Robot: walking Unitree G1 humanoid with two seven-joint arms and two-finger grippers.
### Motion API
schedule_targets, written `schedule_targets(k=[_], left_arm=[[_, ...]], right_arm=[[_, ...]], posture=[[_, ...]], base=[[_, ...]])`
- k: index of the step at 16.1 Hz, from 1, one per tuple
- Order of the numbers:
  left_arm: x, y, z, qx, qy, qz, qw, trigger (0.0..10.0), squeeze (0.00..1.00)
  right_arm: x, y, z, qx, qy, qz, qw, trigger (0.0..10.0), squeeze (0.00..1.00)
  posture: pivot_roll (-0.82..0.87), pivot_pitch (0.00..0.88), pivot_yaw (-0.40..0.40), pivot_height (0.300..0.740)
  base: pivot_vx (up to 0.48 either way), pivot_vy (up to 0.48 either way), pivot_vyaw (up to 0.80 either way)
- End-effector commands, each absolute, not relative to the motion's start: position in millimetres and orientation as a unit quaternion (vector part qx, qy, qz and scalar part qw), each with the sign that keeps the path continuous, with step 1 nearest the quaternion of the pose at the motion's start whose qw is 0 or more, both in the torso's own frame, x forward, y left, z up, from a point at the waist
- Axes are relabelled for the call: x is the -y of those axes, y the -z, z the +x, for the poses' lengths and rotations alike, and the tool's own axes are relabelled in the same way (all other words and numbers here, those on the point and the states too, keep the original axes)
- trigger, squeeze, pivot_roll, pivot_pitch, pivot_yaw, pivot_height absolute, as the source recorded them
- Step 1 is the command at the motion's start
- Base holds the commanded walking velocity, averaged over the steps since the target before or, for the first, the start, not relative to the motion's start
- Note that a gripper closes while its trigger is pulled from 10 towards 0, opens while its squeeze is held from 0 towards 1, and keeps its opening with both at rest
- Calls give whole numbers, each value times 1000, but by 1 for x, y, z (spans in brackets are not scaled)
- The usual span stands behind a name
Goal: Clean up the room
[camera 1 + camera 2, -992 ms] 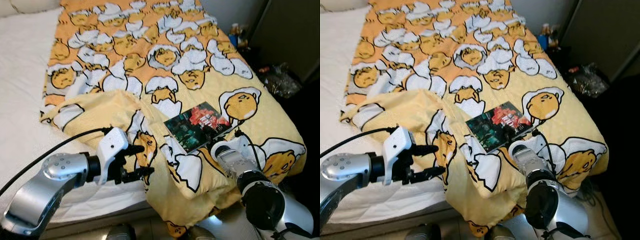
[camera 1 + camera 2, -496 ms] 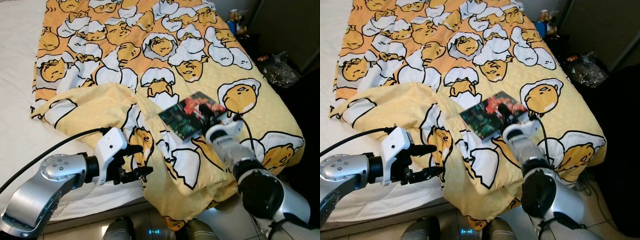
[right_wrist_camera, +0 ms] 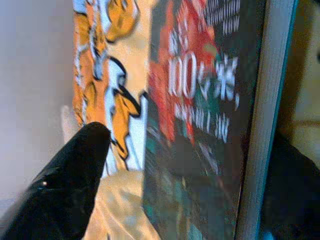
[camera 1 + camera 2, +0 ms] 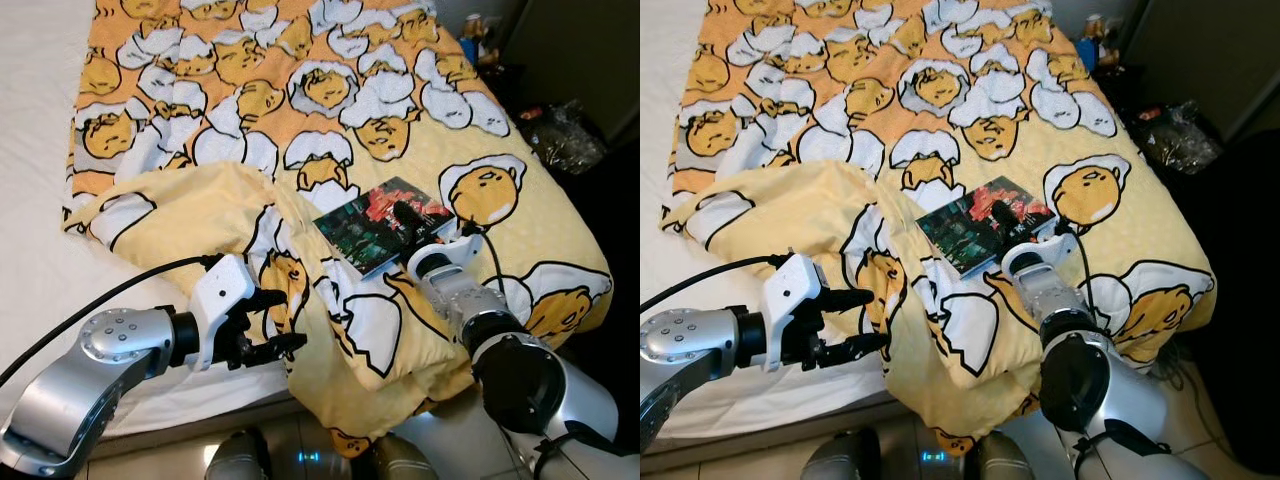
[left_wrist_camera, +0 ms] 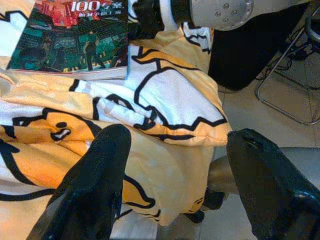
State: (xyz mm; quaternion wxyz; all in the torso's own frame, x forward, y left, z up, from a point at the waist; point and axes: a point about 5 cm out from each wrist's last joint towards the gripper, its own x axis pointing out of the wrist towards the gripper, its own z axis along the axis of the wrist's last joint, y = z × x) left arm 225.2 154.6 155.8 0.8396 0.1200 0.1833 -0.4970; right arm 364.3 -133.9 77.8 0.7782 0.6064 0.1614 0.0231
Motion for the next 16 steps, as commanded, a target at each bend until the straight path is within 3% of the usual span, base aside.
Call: schedule_targets(k=[1,6,16], left_arm=[[-155,-157,221,-187,498,123,838,10000,133],[-158,-156,216,-195,495,121,838,10000,137],[-149,-156,224,-179,494,110,844,10000,133]], right_arm=[[127,-70,360,-184,-14,600,778,0,0],[120,-72,361,-180,-9,615,768,0,0],[126,-83,368,-156,-20,614,773,0,0]], posture=[[164,251,-24,740],[170,271,-26,740],[135,196,-42,740]], base=[[0,0,0],[0,0,0],[0,0,0]])
